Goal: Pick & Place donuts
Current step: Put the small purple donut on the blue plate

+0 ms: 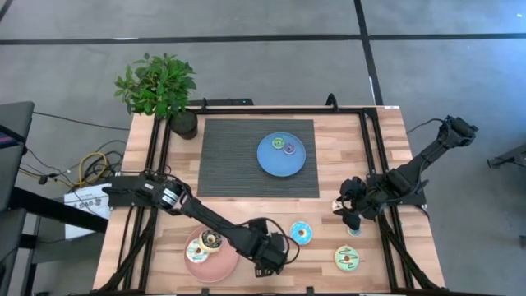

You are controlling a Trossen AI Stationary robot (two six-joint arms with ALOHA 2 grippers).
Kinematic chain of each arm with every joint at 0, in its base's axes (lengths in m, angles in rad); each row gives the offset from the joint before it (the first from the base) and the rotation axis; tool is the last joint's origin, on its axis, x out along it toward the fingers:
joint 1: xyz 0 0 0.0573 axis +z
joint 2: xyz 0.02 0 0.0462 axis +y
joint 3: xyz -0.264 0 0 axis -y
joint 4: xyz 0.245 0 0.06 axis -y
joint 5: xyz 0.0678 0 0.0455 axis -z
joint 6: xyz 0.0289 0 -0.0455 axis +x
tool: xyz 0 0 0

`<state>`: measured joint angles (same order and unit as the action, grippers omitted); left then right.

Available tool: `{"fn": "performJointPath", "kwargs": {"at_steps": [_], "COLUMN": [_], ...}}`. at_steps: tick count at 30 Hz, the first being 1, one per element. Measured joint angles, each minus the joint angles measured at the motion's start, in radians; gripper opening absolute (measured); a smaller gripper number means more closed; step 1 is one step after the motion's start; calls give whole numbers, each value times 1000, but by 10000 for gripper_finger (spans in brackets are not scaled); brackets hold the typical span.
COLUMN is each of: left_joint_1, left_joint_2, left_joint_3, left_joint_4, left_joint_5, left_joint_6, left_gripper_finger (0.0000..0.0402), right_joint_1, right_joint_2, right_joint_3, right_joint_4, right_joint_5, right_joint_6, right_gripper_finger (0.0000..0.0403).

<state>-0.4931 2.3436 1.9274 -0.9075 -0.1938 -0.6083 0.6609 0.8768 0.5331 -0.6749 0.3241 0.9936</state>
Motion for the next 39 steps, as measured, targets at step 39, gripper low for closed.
{"fn": "performJointPath", "kwargs": {"at_steps": [39], "left_joint_1": [-87], "left_joint_2": [-3], "left_joint_3": [383], "left_joint_4": [-473], "left_joint_5": [-34], "left_joint_6": [-278], "left_gripper_finger": [164], "right_joint_1": [0], "right_joint_2": [0], "right_joint_3": [0], "right_joint_4": [3], "right_joint_5": [0], "right_joint_6": [1], "right_gripper_finger": [244]}}
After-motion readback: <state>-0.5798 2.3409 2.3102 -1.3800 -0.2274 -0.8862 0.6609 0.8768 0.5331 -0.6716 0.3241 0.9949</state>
